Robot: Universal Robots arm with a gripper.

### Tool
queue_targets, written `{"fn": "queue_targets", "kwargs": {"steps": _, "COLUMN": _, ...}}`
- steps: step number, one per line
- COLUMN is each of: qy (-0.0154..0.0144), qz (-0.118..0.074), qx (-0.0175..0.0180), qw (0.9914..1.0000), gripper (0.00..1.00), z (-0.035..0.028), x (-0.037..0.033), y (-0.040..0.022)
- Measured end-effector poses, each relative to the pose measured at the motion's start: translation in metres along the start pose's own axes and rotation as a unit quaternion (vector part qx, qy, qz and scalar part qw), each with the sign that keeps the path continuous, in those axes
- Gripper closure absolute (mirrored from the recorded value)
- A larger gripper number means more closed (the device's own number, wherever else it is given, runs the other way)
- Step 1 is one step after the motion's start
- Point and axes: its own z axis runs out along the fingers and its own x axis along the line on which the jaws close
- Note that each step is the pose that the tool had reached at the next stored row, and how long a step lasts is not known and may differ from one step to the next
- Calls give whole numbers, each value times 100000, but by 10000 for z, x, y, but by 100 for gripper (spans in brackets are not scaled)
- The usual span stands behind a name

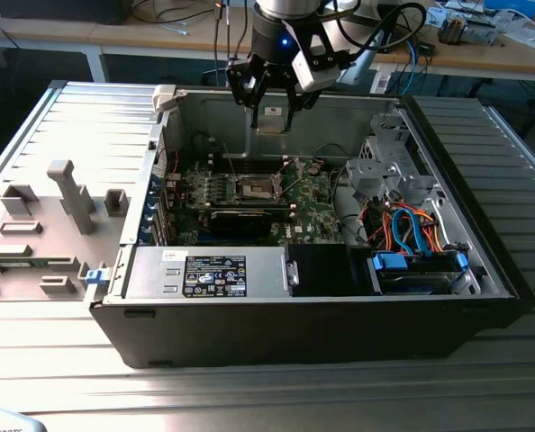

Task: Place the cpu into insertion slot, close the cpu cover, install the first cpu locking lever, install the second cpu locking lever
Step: 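Place the cpu into insertion slot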

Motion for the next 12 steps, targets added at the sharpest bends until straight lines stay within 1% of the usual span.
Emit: {"fn": "queue_targets", "kwargs": {"steps": 12, "qy": 0, "qz": -1, "qx": 2, "qw": 100000, "gripper": 46, "z": 22, "x": 12, "y": -2}}
